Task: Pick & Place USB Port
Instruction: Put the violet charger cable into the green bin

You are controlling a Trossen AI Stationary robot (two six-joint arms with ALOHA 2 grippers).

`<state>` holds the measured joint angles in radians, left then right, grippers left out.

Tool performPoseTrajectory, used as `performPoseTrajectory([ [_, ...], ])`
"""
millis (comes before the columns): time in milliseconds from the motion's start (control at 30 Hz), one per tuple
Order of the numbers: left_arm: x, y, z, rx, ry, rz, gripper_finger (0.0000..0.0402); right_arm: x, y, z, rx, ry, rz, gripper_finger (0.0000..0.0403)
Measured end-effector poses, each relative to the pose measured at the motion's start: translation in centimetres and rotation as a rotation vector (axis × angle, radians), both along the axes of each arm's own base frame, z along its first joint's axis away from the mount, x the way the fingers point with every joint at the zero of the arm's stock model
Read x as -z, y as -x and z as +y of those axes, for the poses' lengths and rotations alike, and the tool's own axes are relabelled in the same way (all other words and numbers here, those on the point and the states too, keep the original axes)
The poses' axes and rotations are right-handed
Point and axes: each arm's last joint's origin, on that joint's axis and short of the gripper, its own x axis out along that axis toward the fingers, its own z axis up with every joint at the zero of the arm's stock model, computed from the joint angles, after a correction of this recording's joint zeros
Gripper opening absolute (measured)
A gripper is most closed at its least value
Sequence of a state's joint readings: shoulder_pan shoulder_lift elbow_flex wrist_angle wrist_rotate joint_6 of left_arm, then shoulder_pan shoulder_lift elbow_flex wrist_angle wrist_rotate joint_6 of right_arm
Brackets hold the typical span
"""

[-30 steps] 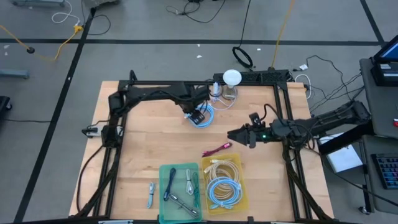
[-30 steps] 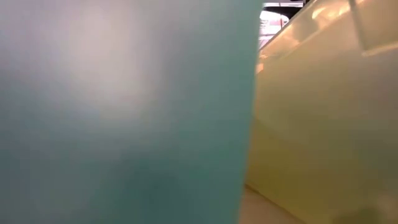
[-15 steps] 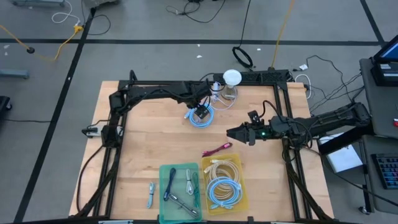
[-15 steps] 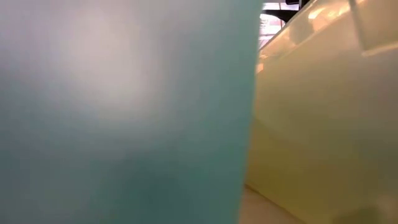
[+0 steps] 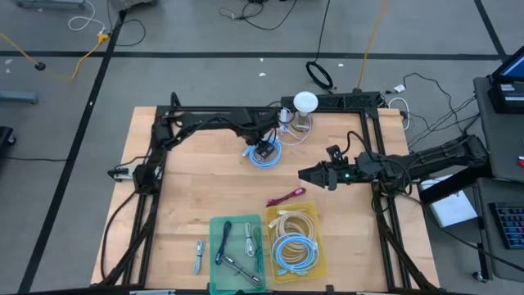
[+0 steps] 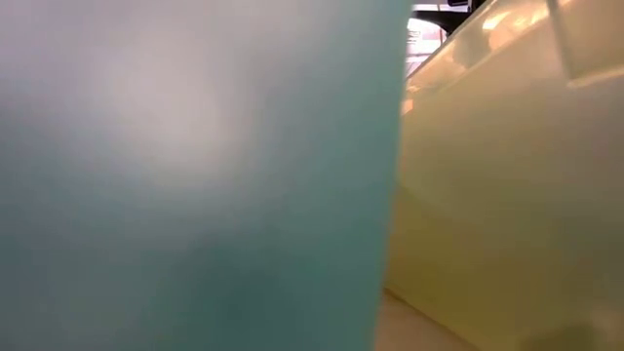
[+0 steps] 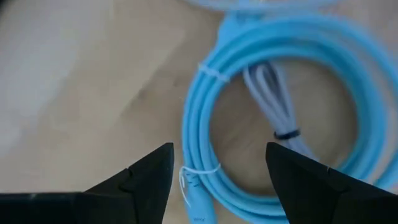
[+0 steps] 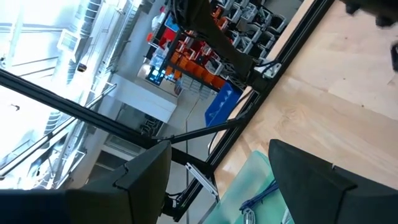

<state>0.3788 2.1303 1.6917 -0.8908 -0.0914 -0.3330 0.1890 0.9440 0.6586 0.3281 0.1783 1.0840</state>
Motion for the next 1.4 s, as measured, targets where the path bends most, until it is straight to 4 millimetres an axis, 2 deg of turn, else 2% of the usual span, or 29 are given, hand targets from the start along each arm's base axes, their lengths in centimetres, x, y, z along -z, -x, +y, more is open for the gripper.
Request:
performPoseTrajectory([
  [200, 1.8, -0.3, -0.4, 0.019, 0.008, 0.057, 0.0255, 0.0, 0.0, 0.0, 0.001, -0.006, -0.004, 0.0265],
  [433, 2.2, -0.5, -0.3, 0.018, -0.004, 0.056, 0.0255, 0.0, 0.0, 0.0, 0.002, -0.012, -0.003, 0.0265],
  [600, 2.0, -0.5, -0.3, 0.02, 0.004, 0.055, 0.0255, 0.0, 0.0, 0.0, 0.002, -0.011, -0.001, 0.0265],
  [833, 0.6, 0.2, -0.6, 0.009, 0.024, 0.056, 0.0255, 0.0, 0.0, 0.0, 0.003, -0.01, 0.0, 0.0265],
  [967, -0.1, 0.0, -1.1, -0.01, 0.135, -0.015, 0.0255, 0.0, 0.0, 0.0, 0.003, -0.009, 0.002, 0.0265],
  [1100, -0.2, -0.8, -2.6, 0.015, 0.221, -0.078, 0.0255, 0.0, 0.0, 0.0, 0.004, -0.007, 0.003, 0.0265],
  [1267, -0.3, -1.9, -4.1, 0.051, 0.21, -0.128, 0.0255, 0.0, 0.0, 0.0, 0.007, -0.004, 0.003, 0.0265],
  [1400, -0.4, -2.0, -4.1, 0.037, 0.11, -0.117, 0.0255, 0.0, 0.0, 0.0, 0.008, -0.003, 0.003, 0.0265],
])
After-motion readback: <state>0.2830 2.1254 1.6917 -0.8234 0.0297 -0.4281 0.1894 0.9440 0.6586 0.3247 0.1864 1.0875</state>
